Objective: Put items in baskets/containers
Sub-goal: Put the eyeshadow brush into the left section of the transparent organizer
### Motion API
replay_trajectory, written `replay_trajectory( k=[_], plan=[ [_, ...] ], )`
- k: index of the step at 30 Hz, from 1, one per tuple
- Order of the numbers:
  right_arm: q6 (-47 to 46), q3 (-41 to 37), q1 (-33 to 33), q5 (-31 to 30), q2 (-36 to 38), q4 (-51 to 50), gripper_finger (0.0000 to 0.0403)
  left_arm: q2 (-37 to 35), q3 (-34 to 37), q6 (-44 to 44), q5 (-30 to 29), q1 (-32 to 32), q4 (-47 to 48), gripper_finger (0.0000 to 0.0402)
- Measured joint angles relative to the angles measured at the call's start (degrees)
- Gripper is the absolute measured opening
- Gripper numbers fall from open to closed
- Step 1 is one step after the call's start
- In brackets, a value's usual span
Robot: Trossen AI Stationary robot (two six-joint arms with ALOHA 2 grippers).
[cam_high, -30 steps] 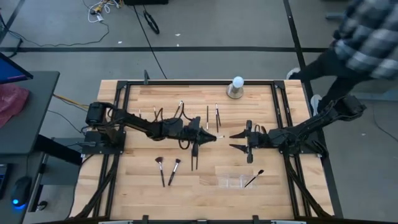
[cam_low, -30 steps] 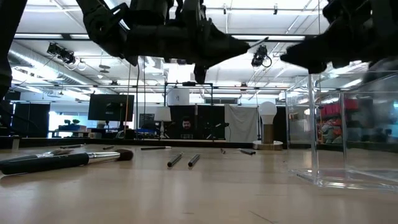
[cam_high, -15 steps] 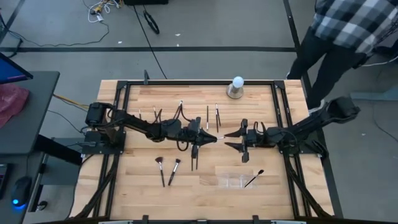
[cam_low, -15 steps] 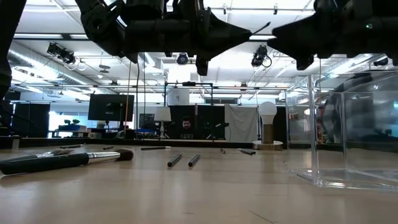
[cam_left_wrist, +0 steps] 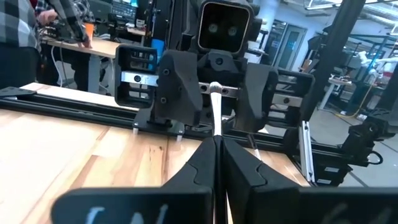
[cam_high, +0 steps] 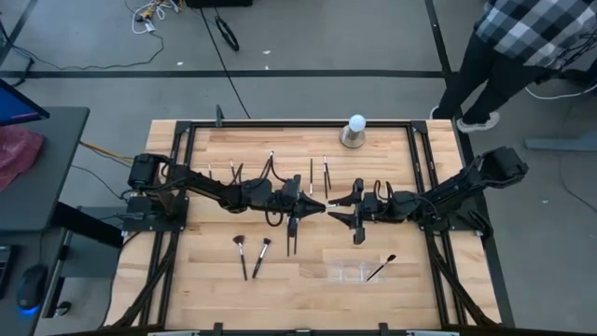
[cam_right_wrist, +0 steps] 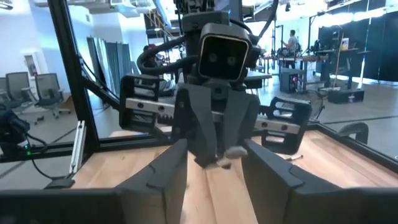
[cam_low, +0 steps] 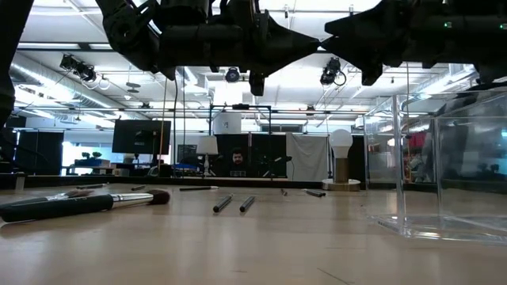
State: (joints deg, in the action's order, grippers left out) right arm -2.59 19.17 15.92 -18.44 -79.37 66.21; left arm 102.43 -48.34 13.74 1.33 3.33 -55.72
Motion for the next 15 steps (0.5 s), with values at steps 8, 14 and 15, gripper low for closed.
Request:
replay_trajectory(
  k=[8, 14, 15],
  plan=[
    [0.27, 0.05, -0.02, -0.31, 0.00, -0.56, 0.0046, 0.00, 0.00, -0.07, -0.03, 0.04, 0.02, 0.0019],
    [0.32, 0.05, 0.15, -0.14, 1.45, -2.97, 0.0020, -0.02, -0.02, -2.62, -0.31, 0.03, 0.13, 0.0057],
    [-0.49, 0.05, 0.17, -0.40, 2.49, -4.95, 0.0021, -0.02, -0.02, -3.03, -0.34, 0.11, 0.16, 0.0068]
  ],
)
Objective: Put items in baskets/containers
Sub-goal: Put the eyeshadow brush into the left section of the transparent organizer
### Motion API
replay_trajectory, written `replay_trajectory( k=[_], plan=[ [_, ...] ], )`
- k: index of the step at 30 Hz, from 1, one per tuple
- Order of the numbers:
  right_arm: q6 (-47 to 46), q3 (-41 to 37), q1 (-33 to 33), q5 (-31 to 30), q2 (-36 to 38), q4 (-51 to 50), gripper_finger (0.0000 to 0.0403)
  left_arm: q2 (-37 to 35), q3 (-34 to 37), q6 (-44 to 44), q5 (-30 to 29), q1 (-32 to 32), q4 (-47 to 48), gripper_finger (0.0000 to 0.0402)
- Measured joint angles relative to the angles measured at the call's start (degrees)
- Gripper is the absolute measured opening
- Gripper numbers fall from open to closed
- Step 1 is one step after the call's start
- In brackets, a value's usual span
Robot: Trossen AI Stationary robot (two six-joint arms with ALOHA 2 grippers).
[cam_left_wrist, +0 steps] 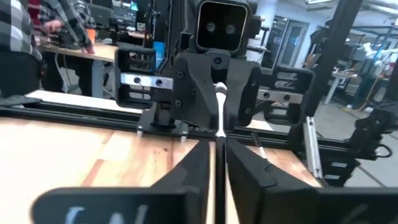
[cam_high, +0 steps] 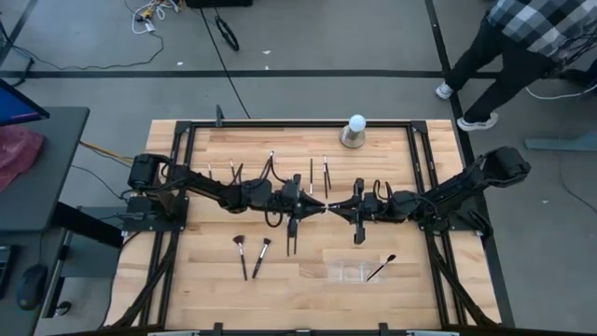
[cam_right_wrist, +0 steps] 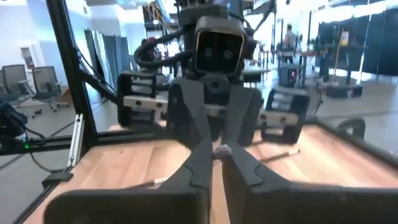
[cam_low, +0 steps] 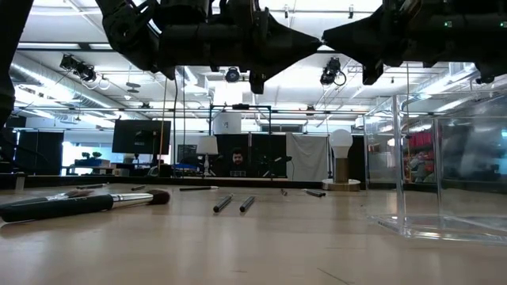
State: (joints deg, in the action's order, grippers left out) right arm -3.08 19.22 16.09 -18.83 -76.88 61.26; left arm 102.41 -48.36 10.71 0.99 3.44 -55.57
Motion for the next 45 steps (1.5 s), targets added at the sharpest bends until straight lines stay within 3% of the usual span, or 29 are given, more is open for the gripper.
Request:
replay_trajectory(
  k=[5, 8, 11, 14, 22, 33, 39, 45],
  plan=[
    [-3.46, 1.68, 0.00, -0.74, 8.49, -17.56, 0.0008, 0.00, 0.00, -4.48, -1.41, 0.59, 0.21, 0.0142],
    [-5.87, 6.37, -0.36, -0.76, 13.04, -32.54, 0.0009, 0.22, -0.39, -10.14, -8.56, 1.96, 2.43, 0.0185],
    [-7.63, 11.75, -1.13, -0.75, 14.31, -47.17, 0.0013, 0.85, -4.03, -14.71, -13.74, 3.45, 10.13, 0.0211],
    [-7.95, 15.69, -1.85, -0.87, 13.72, -54.43, 0.0013, 2.73, -9.74, -17.26, -18.15, 4.65, 19.76, 0.0214],
    [-7.28, 16.79, -2.57, -0.84, 12.92, -56.76, 0.0013, 7.21, -22.01, -19.38, -23.15, 5.20, 36.66, 0.0161],
    [-8.08, 16.81, -2.55, -0.78, 12.92, -59.25, 0.0017, 6.97, -23.32, -18.39, -23.22, 5.18, 37.94, 0.0022],
    [-6.94, 16.81, -2.39, 1.15, 15.99, -63.90, 0.0068, 6.84, -23.39, -14.89, -21.15, 5.20, 37.65, 0.0019],
    [-7.00, 16.79, 0.72, 0.90, 26.71, -70.92, 0.0132, 6.78, -23.43, -9.55, -15.07, 6.22, 33.58, 0.0014]
  ],
)
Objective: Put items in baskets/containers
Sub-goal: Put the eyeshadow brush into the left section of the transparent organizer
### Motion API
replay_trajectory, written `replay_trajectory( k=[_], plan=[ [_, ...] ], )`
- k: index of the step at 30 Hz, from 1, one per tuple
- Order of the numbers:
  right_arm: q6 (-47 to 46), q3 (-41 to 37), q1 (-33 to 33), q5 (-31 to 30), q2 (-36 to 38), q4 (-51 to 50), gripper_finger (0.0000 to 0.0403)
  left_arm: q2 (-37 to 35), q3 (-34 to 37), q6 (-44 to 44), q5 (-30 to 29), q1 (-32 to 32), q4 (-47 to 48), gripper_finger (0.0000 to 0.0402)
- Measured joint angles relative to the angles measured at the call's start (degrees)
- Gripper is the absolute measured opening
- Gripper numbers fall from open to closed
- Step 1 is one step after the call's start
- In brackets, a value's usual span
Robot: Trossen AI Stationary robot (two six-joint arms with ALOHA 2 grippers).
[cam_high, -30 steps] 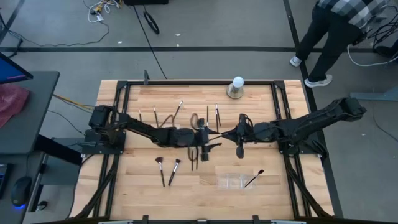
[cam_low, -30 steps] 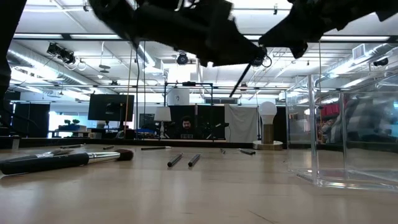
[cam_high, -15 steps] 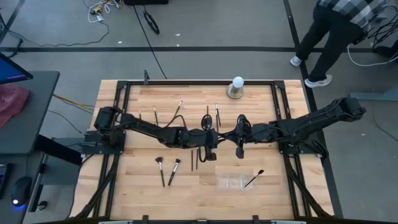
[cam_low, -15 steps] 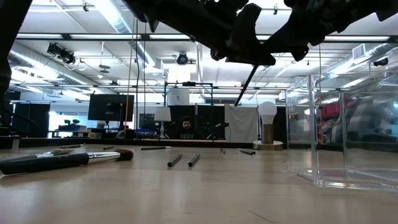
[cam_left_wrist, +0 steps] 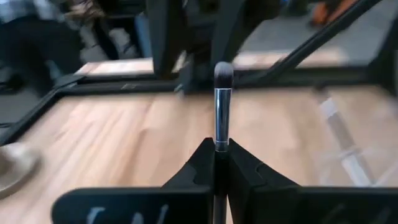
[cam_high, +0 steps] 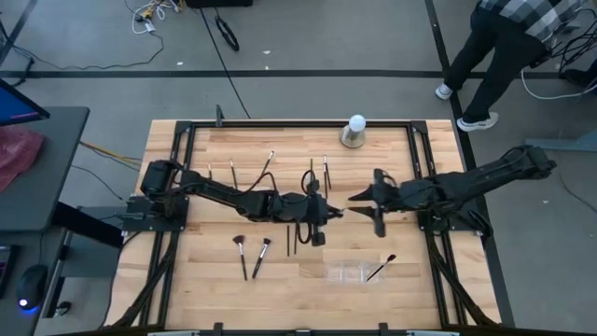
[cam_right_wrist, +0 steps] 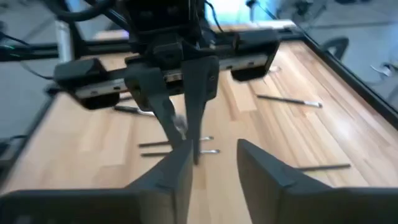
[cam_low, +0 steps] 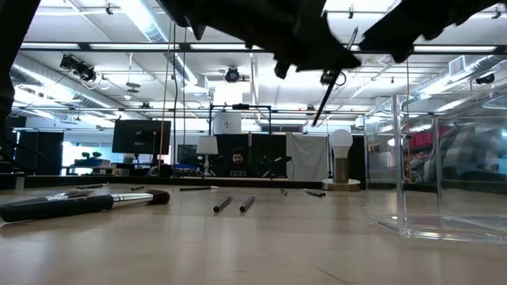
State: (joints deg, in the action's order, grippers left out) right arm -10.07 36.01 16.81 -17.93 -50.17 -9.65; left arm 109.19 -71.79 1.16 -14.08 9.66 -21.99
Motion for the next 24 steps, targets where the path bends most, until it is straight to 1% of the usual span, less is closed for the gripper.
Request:
replay_trajectory(
  k=[3, 5, 7, 11, 13, 16, 20, 24],
  plan=[
    [-1.17, 0.00, 2.42, -0.73, 4.47, -2.05, 0.0148, 0.05, 0.00, 2.66, 2.70, 1.39, -4.70, 0.0014],
    [-1.67, -0.29, 4.21, -1.33, 6.42, -2.33, 0.0153, 0.46, 0.00, 4.16, 3.94, 2.48, -9.51, 0.0014],
    [-1.67, -0.93, 5.90, -2.16, 7.33, -2.12, 0.0154, 1.08, -0.01, 5.57, 5.50, 3.47, -14.11, 0.0014],
    [-1.69, -2.51, 8.50, -4.45, 7.91, -1.29, 0.0155, 4.51, -0.06, 7.95, 8.05, 5.11, -22.49, 0.0014],
    [-2.08, -3.66, 9.43, -4.85, 7.86, -0.57, 0.0155, 6.82, -0.04, 9.50, 8.04, 5.70, -26.30, 0.0014],
    [-3.30, -5.03, 11.01, -4.98, 7.86, 0.53, 0.0155, 9.80, 0.00, 11.86, 7.63, 6.42, -29.29, 0.0014],
    [-5.43, -5.82, 13.11, -5.11, 7.84, 0.57, 0.0155, 11.72, 0.07, 13.66, 4.62, 8.38, -30.32, 0.0014],
    [-5.97, -5.84, 14.94, -5.18, 7.84, 1.73, 0.0155, 11.83, 0.05, 13.65, 1.18, 11.31, -29.51, 0.0014]
  ],
)
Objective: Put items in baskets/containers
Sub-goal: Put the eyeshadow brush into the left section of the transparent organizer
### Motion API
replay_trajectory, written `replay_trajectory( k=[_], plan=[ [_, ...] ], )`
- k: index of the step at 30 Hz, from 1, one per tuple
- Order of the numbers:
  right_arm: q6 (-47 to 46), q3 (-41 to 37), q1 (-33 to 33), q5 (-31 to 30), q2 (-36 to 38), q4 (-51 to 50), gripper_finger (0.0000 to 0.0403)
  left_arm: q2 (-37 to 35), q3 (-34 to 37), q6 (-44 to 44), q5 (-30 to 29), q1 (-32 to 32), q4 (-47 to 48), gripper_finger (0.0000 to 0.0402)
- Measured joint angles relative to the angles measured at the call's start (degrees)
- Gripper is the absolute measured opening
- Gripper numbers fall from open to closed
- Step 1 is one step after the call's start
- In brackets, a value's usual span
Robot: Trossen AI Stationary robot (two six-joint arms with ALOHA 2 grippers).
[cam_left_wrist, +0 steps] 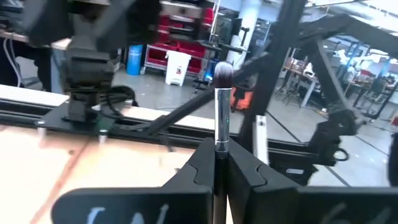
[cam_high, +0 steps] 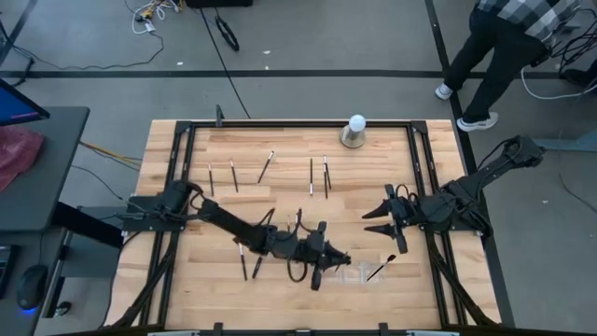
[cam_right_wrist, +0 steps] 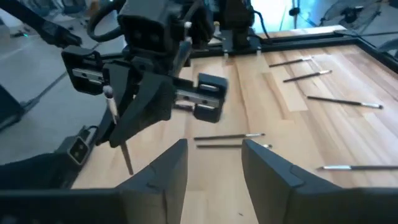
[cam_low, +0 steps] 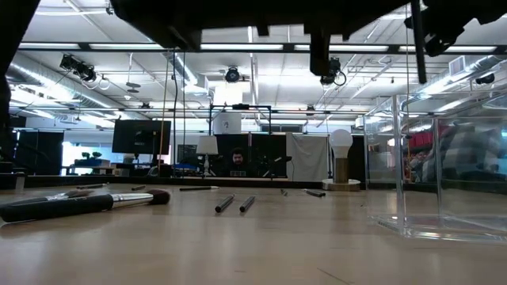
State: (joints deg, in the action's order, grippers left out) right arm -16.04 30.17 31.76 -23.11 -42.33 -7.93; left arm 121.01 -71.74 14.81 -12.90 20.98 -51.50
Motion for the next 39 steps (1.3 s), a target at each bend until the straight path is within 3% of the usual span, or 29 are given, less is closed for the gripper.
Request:
replay_trajectory(
  k=[12, 19, 26, 34, 39],
  plan=[
    [3.22, 0.00, 2.93, 0.13, 0.00, 3.04, 0.0156, 3.63, -0.02, -0.29, -12.47, 2.31, -2.57, 0.0016],
    [4.29, -0.02, 3.40, 3.72, 0.07, 2.29, 0.0156, 6.81, -0.31, 4.38, -14.80, 2.18, -6.70, 0.0024],
    [5.13, -0.02, 3.40, 4.72, 0.09, 1.47, 0.0155, 7.28, -0.31, 7.80, -14.59, 2.57, -2.23, 0.0026],
    [4.51, -0.02, 3.40, 4.74, 0.08, 0.93, 0.0155, 7.30, -0.31, 10.15, -13.88, 2.33, 3.85, 0.0062],
    [4.51, -0.02, 3.40, 4.74, 0.09, 0.94, 0.0155, 7.28, -0.31, 10.16, -13.80, 2.33, 3.73, 0.0104]
  ],
)
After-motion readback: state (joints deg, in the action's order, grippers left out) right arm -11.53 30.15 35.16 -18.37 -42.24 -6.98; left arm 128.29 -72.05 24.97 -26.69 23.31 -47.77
